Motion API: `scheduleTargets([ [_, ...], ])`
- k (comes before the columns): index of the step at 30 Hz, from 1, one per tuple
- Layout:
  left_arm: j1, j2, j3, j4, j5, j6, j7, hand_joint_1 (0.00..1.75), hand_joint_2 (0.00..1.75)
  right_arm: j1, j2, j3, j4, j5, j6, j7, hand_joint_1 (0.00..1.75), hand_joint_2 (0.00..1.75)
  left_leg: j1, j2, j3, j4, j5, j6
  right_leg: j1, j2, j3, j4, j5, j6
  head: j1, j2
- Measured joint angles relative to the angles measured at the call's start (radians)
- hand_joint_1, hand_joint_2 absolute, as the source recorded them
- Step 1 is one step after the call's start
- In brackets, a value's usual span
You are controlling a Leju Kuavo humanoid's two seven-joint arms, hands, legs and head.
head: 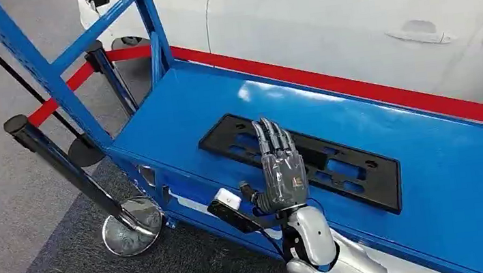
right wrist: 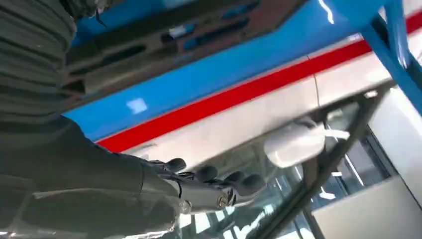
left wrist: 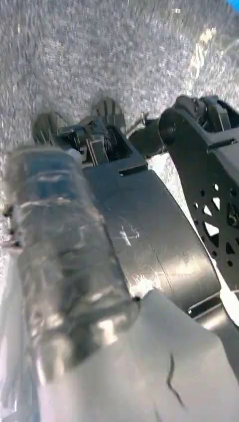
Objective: Take the parts from the cabinet and place them on the table.
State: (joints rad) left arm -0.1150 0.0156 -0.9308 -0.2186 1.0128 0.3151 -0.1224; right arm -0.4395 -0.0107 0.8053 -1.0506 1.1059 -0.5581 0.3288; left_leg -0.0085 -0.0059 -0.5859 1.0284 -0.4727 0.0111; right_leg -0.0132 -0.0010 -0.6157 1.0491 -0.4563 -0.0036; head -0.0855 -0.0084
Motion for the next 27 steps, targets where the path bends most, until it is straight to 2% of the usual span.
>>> scheduleTargets([
  [1,0.0,0.0,-0.002,0.0,0.0,-0.002,0.0,0.0,0.0,-0.003,0.003,0.0,0.016,-0.003,0.0,0.0,0.0,1.75,-0.001,-0.002,-0.001,-0.001,0.001,0.002,-0.001,-0.001,0.001,-0.004,0.002,0.004,0.002,0.0],
  [2,0.0,0.0,-0.006,0.0,-0.001,-0.002,0.0,0.0,0.0,-0.008,0.005,0.0,0.033,-0.007,0.0,0.002,0.0,1.75,-0.001,-0.002,0.002,-0.011,0.006,0.009,0.0,-0.001,0.006,-0.009,0.004,0.011,0.001,0.0],
  [3,0.0,0.0,-0.008,0.0,-0.001,-0.003,0.0,0.0,0.0,-0.013,0.007,0.0,0.046,-0.008,0.0,0.002,0.0,1.75,0.013,0.0,0.012,-0.026,0.016,0.018,0.001,-0.002,-0.001,0.0,-0.004,0.017,0.002,0.0],
  [4,-0.001,-0.002,-0.009,0.0,-0.002,-0.003,0.001,0.0,0.0,-0.019,0.008,0.0,0.057,-0.008,0.0,0.002,0.0,1.75,0.01,0.0,0.015,-0.031,0.018,0.022,0.003,0.0,-0.012,0.031,-0.028,0.019,0.003,0.0],
  [5,-0.002,-0.002,-0.01,0.0,-0.001,-0.003,0.002,0.0,0.0,-0.023,0.009,0.0,0.065,-0.008,0.0,0.002,0.0,1.75,0.01,0.002,0.015,-0.031,0.019,0.028,0.003,0.001,-0.036,0.084,-0.058,0.019,0.006,0.0],
  [7,-0.002,-0.003,-0.011,0.0,-0.002,-0.003,0.003,0.0,0.0,-0.021,0.009,0.0,0.087,-0.01,0.0,0.002,0.0,1.75,0.008,0.002,0.013,-0.03,0.018,0.03,0.003,0.0,-0.112,0.244,-0.124,0.022,0.005,0.0],
  [8,-0.002,-0.003,-0.011,0.0,-0.001,-0.003,0.003,0.0,0.0,-0.02,0.009,0.001,0.098,-0.01,0.0,0.002,0.0,1.75,0.008,0.002,0.012,-0.028,0.017,0.031,0.003,0.0,-0.136,0.288,-0.132,0.023,0.006,0.0],
  [9,-0.002,-0.003,-0.011,0.0,-0.002,-0.003,0.003,0.0,0.0,-0.02,0.009,0.001,0.106,-0.01,0.0,0.002,0.0,1.75,0.009,0.001,0.012,-0.026,0.016,0.031,0.001,0.0,-0.135,0.283,-0.115,0.024,0.006,0.0],
  [10,-0.002,-0.003,-0.011,0.0,-0.001,-0.003,0.003,0.0,0.0,-0.021,0.009,0.001,0.112,-0.01,0.0,0.002,0.0,1.75,0.009,0.0,0.013,-0.023,0.014,0.03,0.0,0.0,-0.113,0.236,-0.081,0.024,0.006,0.0],
  [12,-0.002,-0.006,-0.011,0.0,-0.002,-0.003,0.003,0.0,0.0,-0.025,0.011,0.001,0.121,-0.01,0.0,0.002,0.0,1.75,0.011,-0.002,0.014,-0.01,0.003,0.024,-0.006,-0.001,-0.023,0.052,0.01,0.024,0.006,0.0],
  [13,-0.002,-0.006,-0.011,0.0,-0.002,-0.003,0.003,0.0,0.0,-0.027,0.011,0.001,0.126,-0.01,0.0,0.002,0.0,1.75,0.007,-0.002,0.008,-0.003,-0.003,0.017,-0.005,-0.001,-0.003,0.017,-0.011,0.022,0.005,0.0],
  [14,-0.004,-0.005,-0.011,0.0,-0.002,-0.003,0.003,0.0,0.0,-0.028,0.015,0.001,0.129,-0.01,0.0,0.002,0.0,1.75,0.002,-0.002,0.002,0.011,-0.008,0.011,-0.002,0.003,-0.003,0.009,-0.005,0.016,0.005,0.0],
  [17,-0.003,-0.006,-0.012,0.0,-0.002,-0.003,0.003,0.0,0.0,-0.028,0.018,0.001,0.141,-0.01,0.0,0.002,0.0,1.75,0.004,-0.001,0.002,0.002,-0.004,0.004,0.002,0.005,-0.007,0.011,-0.003,0.003,0.004,0.0],
  [18,-0.003,-0.005,-0.012,0.0,-0.002,-0.003,0.003,0.0,0.0,-0.029,0.02,0.001,0.143,-0.01,0.0,0.002,0.0,1.75,0.006,-0.001,0.0,0.006,-0.012,-0.001,-0.005,0.005,-0.005,0.004,0.0,-0.003,0.003,0.0],
  [19,-0.003,-0.006,-0.012,0.0,-0.002,-0.002,0.003,0.0,0.0,-0.029,0.022,0.001,0.146,-0.01,0.0,0.002,0.0,1.75,0.008,0.0,-0.008,0.029,-0.03,-0.007,-0.006,0.004,-0.002,0.002,0.0,-0.007,0.003,0.0],
  [20,-0.003,-0.006,-0.012,0.0,-0.002,-0.002,0.002,0.0,0.0,-0.03,0.024,0.001,0.148,-0.01,0.0,0.002,0.0,1.75,0.008,0.0,-0.032,0.085,-0.064,-0.013,-0.006,0.003,-0.001,0.002,0.0,-0.012,-0.003,0.0],
  [22,-0.005,-0.006,-0.013,0.0,-0.002,-0.002,0.002,0.0,0.0,-0.03,0.026,0.001,0.154,-0.01,0.0,0.002,0.0,1.75,0.011,0.001,-0.1,0.231,-0.129,-0.021,-0.004,0.0,-0.001,0.002,-0.001,-0.014,-0.002,0.0],
  [23,-0.007,-0.006,-0.013,0.0,-0.002,-0.003,0.002,0.0,0.0,-0.03,0.026,0.002,0.156,-0.01,0.0,0.002,0.0,1.75,0.011,0.001,-0.129,0.292,-0.144,-0.023,-0.004,-0.001,-0.001,0.002,-0.002,-0.015,-0.002,0.0],
  [24,-0.008,-0.006,-0.013,0.0,-0.002,-0.003,0.002,0.0,0.0,-0.03,0.027,0.002,0.16,-0.01,0.0,0.002,0.0,1.75,0.011,0.001,-0.135,0.303,-0.134,-0.023,-0.004,-0.001,0.0,0.002,-0.002,-0.015,-0.001,0.0],
  [25,-0.008,-0.006,-0.014,0.0,-0.002,-0.003,0.002,0.0,0.0,-0.03,0.027,0.002,0.162,-0.01,0.0,0.002,0.0,1.75,0.011,0.001,-0.119,0.267,-0.101,-0.022,-0.004,0.0,0.001,0.002,-0.002,-0.015,-0.002,0.0],
  [26,-0.007,-0.006,-0.015,0.0,-0.002,-0.003,0.002,0.0,0.0,-0.03,0.027,0.002,0.163,-0.01,0.0,0.002,0.0,1.75,0.011,0.001,-0.087,0.197,-0.057,-0.019,-0.004,0.002,0.003,0.002,-0.003,-0.015,-0.002,0.0],
  [27,-0.006,-0.006,-0.015,0.0,-0.002,-0.003,0.003,0.0,0.0,-0.03,0.029,0.002,0.164,-0.01,0.0,0.002,0.0,1.75,0.011,0.001,-0.042,0.101,-0.006,-0.015,-0.004,0.005,0.007,0.002,-0.005,-0.014,-0.002,0.0],
])
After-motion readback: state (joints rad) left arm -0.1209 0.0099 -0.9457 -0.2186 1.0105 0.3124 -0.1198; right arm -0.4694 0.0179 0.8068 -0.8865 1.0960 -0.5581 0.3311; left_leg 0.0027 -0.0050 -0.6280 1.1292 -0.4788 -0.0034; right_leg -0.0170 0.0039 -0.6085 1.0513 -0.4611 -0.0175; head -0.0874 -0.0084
